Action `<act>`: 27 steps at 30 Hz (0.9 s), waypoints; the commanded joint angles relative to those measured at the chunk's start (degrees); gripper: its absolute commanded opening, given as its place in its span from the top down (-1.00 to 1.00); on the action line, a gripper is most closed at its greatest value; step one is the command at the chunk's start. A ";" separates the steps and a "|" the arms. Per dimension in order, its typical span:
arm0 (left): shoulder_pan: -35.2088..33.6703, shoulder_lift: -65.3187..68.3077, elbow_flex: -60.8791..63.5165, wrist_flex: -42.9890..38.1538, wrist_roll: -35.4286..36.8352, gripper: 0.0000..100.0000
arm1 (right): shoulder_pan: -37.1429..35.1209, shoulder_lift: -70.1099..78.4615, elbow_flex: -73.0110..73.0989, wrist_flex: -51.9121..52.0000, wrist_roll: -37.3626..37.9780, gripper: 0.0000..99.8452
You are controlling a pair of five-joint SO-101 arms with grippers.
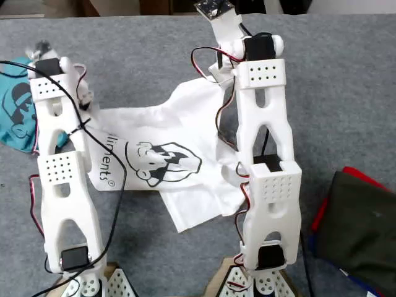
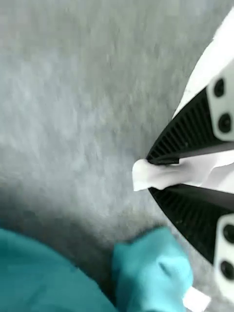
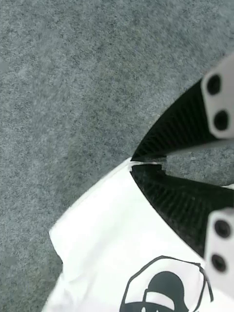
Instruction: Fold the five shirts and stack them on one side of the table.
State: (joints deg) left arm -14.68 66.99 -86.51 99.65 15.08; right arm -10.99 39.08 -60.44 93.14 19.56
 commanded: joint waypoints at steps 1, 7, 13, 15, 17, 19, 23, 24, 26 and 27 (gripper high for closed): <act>2.81 -1.01 -8.62 -0.26 0.62 0.96 | 0.66 -2.95 -5.76 1.67 0.53 0.99; 6.77 -7.96 -9.41 -0.53 0.44 0.96 | -0.13 -5.49 -15.43 5.10 0.53 0.99; 7.74 -20.79 -9.41 -0.62 0.44 0.96 | -0.40 -9.63 -29.67 8.70 1.23 0.99; 7.38 -25.01 -9.32 -0.35 0.35 0.96 | -0.31 -11.65 -33.71 8.79 1.41 0.99; 7.30 -29.32 -9.05 -0.18 -0.44 0.96 | -0.48 -14.81 -35.38 8.44 1.76 0.99; 7.47 -33.54 -9.14 0.44 -1.85 0.96 | -0.66 -19.38 -34.68 7.91 1.76 0.99; 7.74 -41.80 -9.05 1.14 -2.73 0.96 | -1.89 -28.26 -34.42 7.30 1.67 0.99; 7.74 -43.65 -9.05 1.14 -2.73 0.96 | -1.89 -30.64 -33.89 7.38 1.67 0.99; 7.74 -47.78 -9.05 1.14 -2.73 0.96 | -2.33 -34.95 -33.71 7.65 1.49 0.99; 7.65 -49.71 -8.97 1.23 -2.81 0.96 | -2.24 -36.88 -33.71 7.74 1.32 0.99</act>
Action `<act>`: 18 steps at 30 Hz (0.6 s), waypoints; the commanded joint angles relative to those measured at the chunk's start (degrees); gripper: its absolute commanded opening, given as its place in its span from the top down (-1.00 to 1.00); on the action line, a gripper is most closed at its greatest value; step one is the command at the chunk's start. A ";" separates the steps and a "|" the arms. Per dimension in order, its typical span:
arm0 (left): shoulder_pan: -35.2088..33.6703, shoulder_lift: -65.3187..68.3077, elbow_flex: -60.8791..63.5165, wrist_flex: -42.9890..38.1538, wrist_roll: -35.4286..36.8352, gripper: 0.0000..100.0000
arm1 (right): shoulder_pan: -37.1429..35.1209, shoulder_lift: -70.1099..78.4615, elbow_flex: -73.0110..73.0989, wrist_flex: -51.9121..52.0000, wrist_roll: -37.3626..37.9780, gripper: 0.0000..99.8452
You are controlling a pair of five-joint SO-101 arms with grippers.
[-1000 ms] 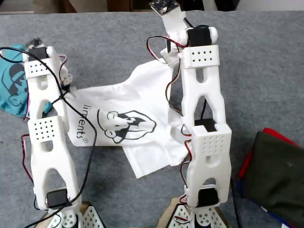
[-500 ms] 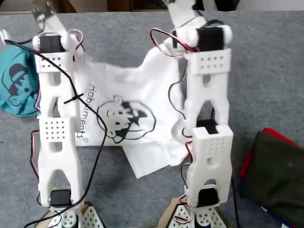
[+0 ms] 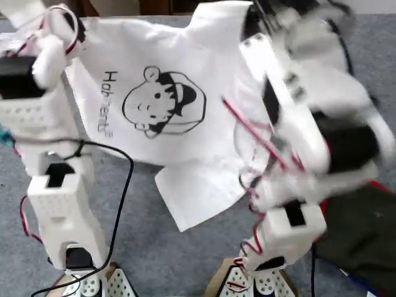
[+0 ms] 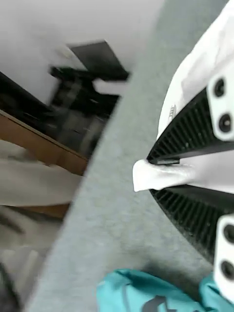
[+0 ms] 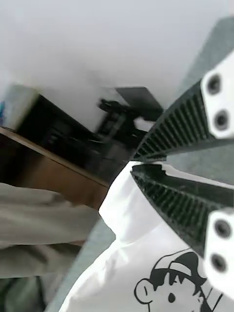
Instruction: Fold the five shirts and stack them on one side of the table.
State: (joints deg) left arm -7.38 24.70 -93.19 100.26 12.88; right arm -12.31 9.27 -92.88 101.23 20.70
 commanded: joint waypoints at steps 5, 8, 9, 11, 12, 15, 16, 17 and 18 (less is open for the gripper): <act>-0.18 -18.07 1.14 0.70 -4.13 0.96 | -0.84 -15.96 -0.22 0.97 -2.29 0.99; 0.35 -26.95 9.14 0.70 -6.59 0.96 | -0.84 -21.93 6.11 0.79 -2.64 0.99; 0.35 -30.02 12.75 0.70 -7.12 0.96 | -0.84 -23.96 8.84 0.26 -2.64 0.99; 0.35 -36.62 20.75 0.70 -7.56 0.96 | -0.84 -28.00 14.55 -1.93 -2.46 0.99; 0.35 -39.69 25.23 0.70 -8.00 0.96 | -0.84 -30.02 17.19 -3.34 -2.37 0.99; 0.35 -48.22 39.03 0.62 -8.88 0.96 | -0.84 -35.47 24.31 -7.82 -0.70 0.99; 0.35 -50.68 43.43 0.62 -9.14 0.96 | -0.84 -36.97 26.51 -9.32 -0.18 0.99; 0.35 -53.14 47.56 0.53 -9.76 0.96 | -0.84 -38.20 28.26 -10.81 0.26 0.99; 0.35 -55.43 51.25 0.53 -10.46 0.96 | -0.84 -39.34 30.02 -12.13 0.88 0.99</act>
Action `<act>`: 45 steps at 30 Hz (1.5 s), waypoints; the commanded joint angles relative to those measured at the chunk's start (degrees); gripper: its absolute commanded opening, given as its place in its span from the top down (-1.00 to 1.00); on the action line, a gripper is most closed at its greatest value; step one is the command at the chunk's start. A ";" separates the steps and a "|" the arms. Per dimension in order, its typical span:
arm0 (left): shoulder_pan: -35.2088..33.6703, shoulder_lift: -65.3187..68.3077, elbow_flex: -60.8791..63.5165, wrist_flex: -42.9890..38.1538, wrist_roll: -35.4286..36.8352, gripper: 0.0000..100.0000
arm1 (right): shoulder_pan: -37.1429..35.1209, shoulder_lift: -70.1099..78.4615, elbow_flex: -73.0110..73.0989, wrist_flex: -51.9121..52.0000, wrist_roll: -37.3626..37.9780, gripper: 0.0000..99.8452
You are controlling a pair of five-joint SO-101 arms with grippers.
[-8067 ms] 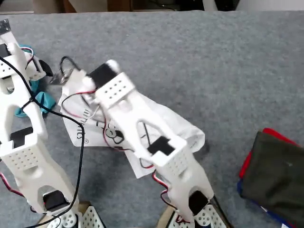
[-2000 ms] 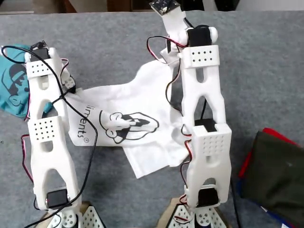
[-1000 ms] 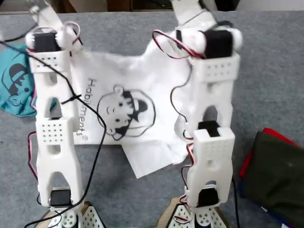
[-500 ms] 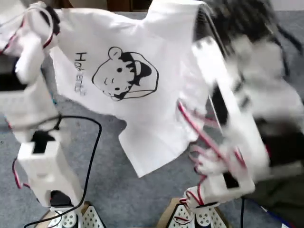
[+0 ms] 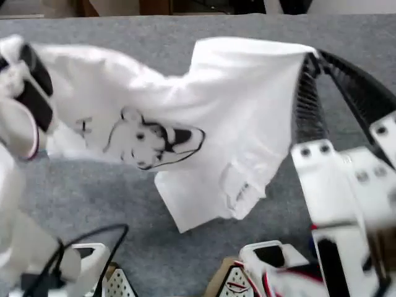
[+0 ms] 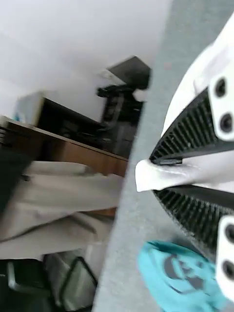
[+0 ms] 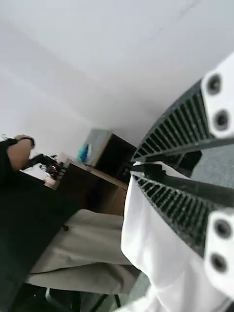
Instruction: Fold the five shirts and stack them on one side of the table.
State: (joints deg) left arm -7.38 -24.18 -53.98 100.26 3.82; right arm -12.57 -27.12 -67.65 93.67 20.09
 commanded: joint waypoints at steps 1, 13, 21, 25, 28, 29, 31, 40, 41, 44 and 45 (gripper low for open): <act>0.35 -8.66 15.56 0.53 -1.93 0.96 | -0.57 -3.74 6.37 -5.71 2.29 0.99; -2.90 -23.34 42.46 -9.49 -6.15 0.96 | -0.57 -0.48 8.92 -19.96 15.12 0.99; -3.25 -28.44 44.31 -15.12 -6.15 0.96 | -0.84 1.45 9.01 -34.11 22.24 0.99; -3.16 -29.41 44.04 -15.21 -6.15 0.96 | -2.59 1.54 9.19 -40.79 23.65 0.99; -3.08 -30.11 44.13 -15.30 -6.15 0.96 | -7.34 1.54 9.27 -41.67 25.93 0.99; -3.08 -30.29 44.31 -15.30 -6.15 0.96 | -8.48 1.54 9.27 -40.79 26.20 0.99; -3.08 -30.64 44.66 -15.12 -6.15 0.96 | -9.45 1.45 9.27 -37.63 26.02 0.99; -3.52 -30.64 48.18 -14.95 -6.15 0.96 | -8.75 1.01 8.84 -15.38 16.97 0.99; -3.52 -30.64 48.62 -14.95 -6.15 0.96 | -7.69 1.01 9.19 -14.15 15.91 0.99; -3.52 -30.29 51.34 -15.74 -6.15 0.96 | -4.79 1.63 9.80 -12.04 13.19 0.99; -3.43 -30.11 52.75 -17.05 -6.15 0.96 | -4.09 2.07 11.12 -11.96 12.84 0.99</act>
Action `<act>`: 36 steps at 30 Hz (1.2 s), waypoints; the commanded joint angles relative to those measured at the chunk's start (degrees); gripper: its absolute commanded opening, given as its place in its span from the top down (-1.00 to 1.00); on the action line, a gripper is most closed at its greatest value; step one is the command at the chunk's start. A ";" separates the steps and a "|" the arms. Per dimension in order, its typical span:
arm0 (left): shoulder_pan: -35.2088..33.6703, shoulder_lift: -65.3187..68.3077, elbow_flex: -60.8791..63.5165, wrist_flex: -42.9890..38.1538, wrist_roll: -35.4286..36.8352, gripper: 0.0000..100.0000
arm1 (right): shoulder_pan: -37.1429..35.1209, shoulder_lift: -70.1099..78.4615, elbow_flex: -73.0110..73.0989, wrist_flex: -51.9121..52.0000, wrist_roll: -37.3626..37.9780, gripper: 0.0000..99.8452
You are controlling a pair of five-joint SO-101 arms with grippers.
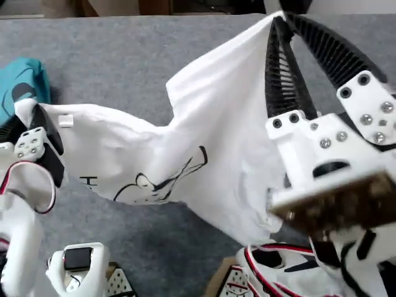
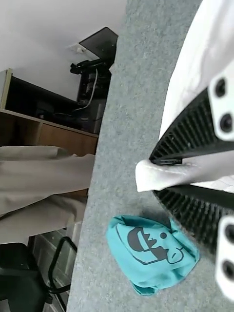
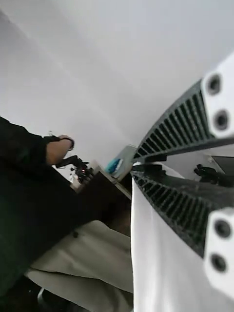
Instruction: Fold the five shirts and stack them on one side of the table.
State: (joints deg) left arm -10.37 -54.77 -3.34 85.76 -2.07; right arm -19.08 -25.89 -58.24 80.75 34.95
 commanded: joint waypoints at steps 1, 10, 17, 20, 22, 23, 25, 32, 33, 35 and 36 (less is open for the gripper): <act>-0.44 0.57 4.31 -4.40 -0.26 0.96 | 3.21 1.19 3.12 0.79 -2.11 0.99; -0.35 8.57 25.14 -37.01 -0.26 0.96 | 7.96 9.45 18.07 -16.00 -4.66 0.99; -0.09 28.79 19.96 -56.18 -0.26 0.96 | 8.13 20.00 22.64 -28.31 -6.07 0.99; -0.09 38.73 12.13 -58.90 -0.26 0.96 | 9.63 26.33 22.29 -34.90 -6.15 0.99; -0.09 45.85 5.19 -58.73 -0.26 0.96 | 9.98 30.90 20.79 -39.12 -5.98 0.99; -0.09 49.19 1.58 -58.29 -0.26 0.96 | 10.07 33.36 19.74 -40.88 -5.89 0.99; -0.09 56.13 -5.45 -57.85 -0.26 0.96 | 10.24 38.20 16.40 -42.81 -5.80 0.99; -0.09 73.80 -26.81 -47.30 -0.26 0.96 | 10.59 53.93 -1.27 -40.79 -5.80 0.99; -0.35 75.38 -28.92 -45.19 -0.26 0.96 | 10.59 55.43 -3.56 -38.42 -5.80 0.99; -0.53 78.02 -32.53 -40.79 -0.26 0.96 | 10.59 57.54 -7.96 -32.53 -5.98 0.99; -0.53 78.99 -34.02 -38.51 -0.44 0.96 | 10.59 58.24 -9.80 -29.19 -5.98 0.99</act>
State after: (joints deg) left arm -10.37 23.21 -29.63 41.89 -2.07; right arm -9.41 31.25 -60.09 44.97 29.32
